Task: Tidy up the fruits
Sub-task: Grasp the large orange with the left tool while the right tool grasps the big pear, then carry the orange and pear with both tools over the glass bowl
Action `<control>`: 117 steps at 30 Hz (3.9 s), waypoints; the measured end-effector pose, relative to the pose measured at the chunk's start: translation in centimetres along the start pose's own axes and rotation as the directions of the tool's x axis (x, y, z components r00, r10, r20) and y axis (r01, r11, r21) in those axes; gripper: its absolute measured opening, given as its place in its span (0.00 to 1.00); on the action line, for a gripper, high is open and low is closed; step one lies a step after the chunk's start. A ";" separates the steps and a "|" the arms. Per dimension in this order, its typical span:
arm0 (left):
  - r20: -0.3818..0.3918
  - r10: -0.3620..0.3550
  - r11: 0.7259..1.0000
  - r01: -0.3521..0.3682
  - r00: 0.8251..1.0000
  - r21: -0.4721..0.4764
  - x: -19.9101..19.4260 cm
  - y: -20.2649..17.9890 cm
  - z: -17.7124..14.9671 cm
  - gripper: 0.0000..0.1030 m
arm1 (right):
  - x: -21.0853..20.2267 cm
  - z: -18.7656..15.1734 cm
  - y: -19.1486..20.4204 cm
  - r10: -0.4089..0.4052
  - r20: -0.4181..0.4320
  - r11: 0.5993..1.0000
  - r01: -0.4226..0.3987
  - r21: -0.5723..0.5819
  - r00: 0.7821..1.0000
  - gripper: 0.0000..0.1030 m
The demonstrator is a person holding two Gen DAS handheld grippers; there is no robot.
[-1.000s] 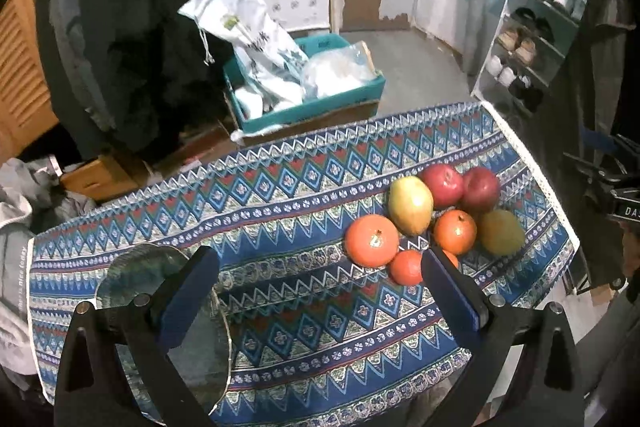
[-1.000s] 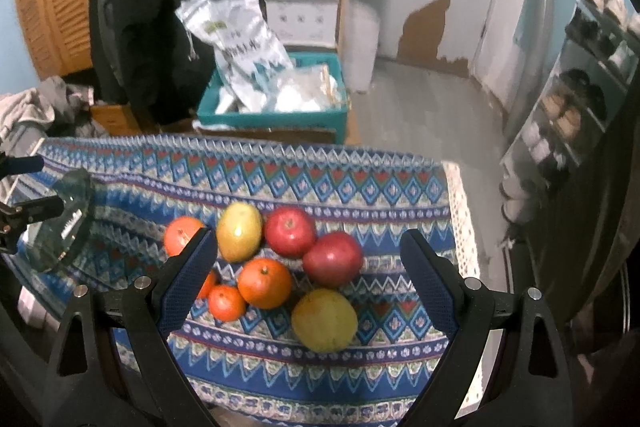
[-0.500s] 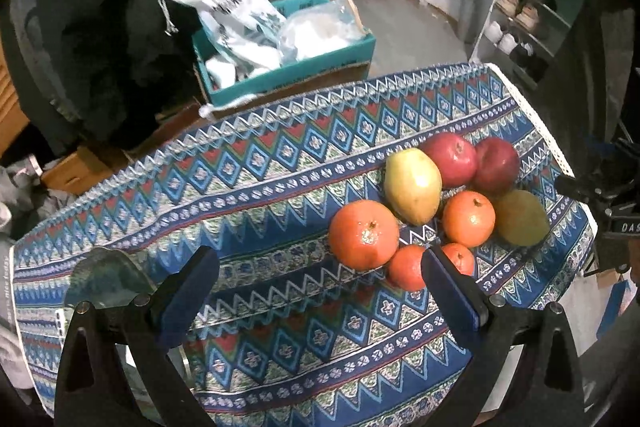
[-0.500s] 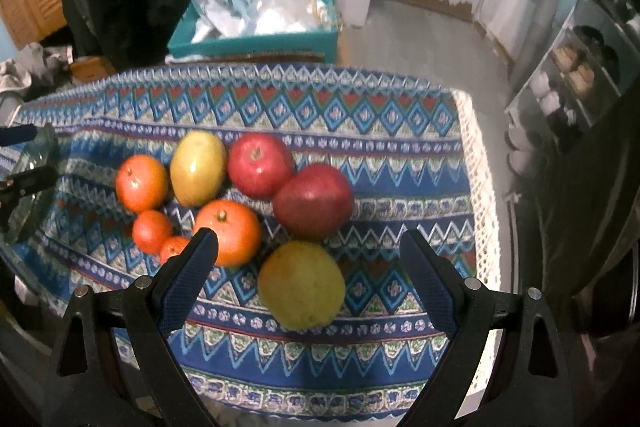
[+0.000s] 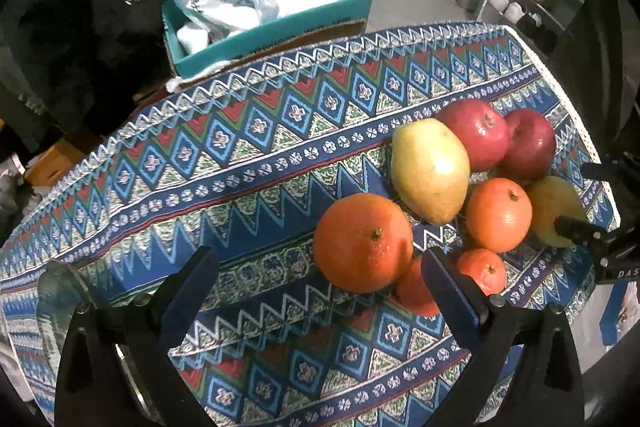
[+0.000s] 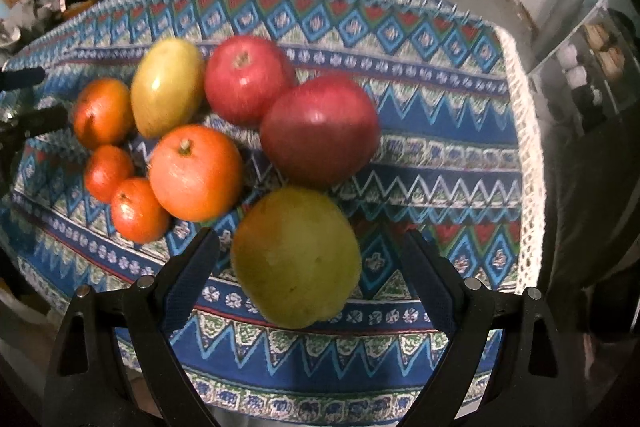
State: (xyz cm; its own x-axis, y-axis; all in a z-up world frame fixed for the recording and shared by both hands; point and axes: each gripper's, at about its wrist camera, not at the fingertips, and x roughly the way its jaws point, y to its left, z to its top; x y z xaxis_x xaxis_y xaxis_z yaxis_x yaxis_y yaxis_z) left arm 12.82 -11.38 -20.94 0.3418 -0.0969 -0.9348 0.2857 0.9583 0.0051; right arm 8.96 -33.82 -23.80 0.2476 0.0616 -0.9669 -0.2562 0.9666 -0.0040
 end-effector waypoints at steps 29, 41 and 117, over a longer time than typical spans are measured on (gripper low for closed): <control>-0.122 -0.158 0.987 0.156 0.980 -0.029 6.4 -1.7 0.7 0.68 | 2.3 -1.1 0.8 0.017 -0.002 1.000 -0.017 -0.003 1.000 0.72; -0.035 -0.089 0.996 0.089 0.995 0.008 2.9 -1.1 -0.7 0.67 | -1.1 -0.1 0.2 -0.005 0.079 1.000 0.004 0.014 0.997 0.72; 0.328 0.109 0.934 0.016 0.938 -0.356 -19.5 20.0 -13.2 0.67 | -15.6 10.4 29.6 0.372 0.368 0.899 -0.231 -0.373 0.852 0.72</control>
State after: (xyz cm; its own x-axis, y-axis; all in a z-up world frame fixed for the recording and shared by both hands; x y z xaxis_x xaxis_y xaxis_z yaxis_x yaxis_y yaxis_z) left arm -0.01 13.23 -7.29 0.6453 -0.0747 -0.7603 -0.0466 0.9895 -0.1367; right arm 7.17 -3.55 -6.16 0.4598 0.5035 -0.7315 -0.6358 0.7617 0.1247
